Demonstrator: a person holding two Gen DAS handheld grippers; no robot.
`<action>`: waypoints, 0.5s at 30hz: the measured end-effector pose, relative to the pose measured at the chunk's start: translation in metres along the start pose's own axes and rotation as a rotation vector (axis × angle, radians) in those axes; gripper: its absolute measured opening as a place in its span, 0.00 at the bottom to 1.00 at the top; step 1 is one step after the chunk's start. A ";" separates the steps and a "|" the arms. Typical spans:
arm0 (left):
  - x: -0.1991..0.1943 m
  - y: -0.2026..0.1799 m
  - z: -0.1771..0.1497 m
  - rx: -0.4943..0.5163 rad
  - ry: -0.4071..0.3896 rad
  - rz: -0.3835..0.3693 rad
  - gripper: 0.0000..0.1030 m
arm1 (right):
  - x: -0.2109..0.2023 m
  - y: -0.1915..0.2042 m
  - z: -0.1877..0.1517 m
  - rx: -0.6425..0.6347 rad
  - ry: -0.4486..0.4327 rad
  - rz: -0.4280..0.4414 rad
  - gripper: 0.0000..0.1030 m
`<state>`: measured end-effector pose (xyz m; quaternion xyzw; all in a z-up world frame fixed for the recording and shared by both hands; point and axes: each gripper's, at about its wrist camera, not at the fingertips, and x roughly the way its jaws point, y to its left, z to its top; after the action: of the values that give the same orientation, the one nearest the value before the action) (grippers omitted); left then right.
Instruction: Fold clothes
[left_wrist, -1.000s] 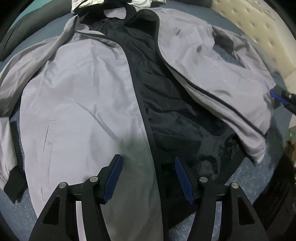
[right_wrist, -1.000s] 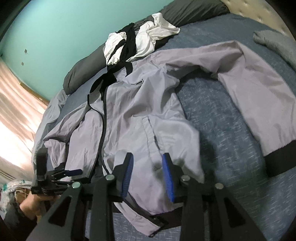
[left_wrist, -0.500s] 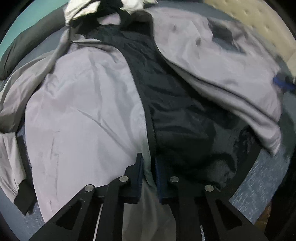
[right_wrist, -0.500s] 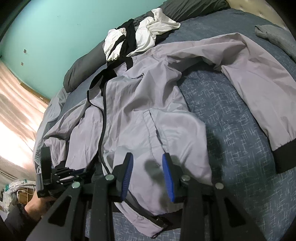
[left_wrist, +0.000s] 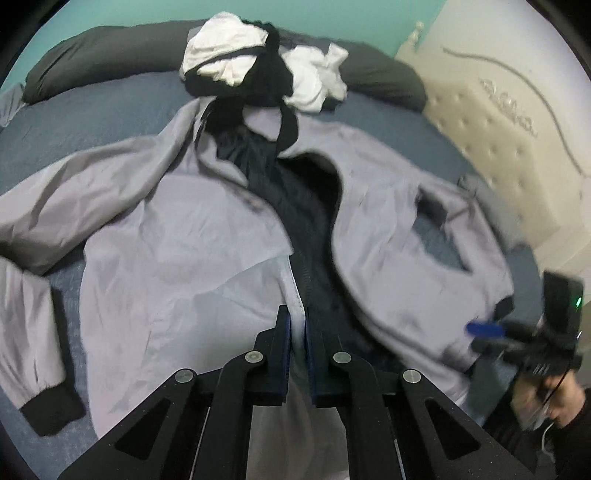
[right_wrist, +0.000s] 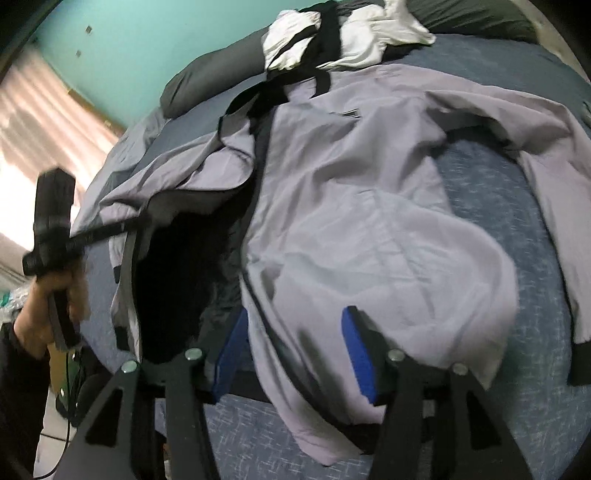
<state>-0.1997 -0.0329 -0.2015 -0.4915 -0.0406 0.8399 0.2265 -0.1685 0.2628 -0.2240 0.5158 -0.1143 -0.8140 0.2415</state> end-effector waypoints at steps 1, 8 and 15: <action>-0.002 0.000 0.004 -0.010 -0.012 -0.013 0.07 | 0.001 0.002 0.000 -0.004 0.005 -0.001 0.52; 0.056 -0.015 -0.003 -0.026 0.095 -0.061 0.12 | 0.010 0.010 0.003 -0.022 0.039 -0.022 0.52; 0.046 -0.012 -0.014 -0.047 0.087 -0.103 0.37 | 0.026 0.026 0.002 -0.086 0.099 -0.007 0.52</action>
<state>-0.2027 -0.0045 -0.2424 -0.5300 -0.0755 0.8038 0.2595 -0.1723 0.2273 -0.2323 0.5451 -0.0655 -0.7924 0.2661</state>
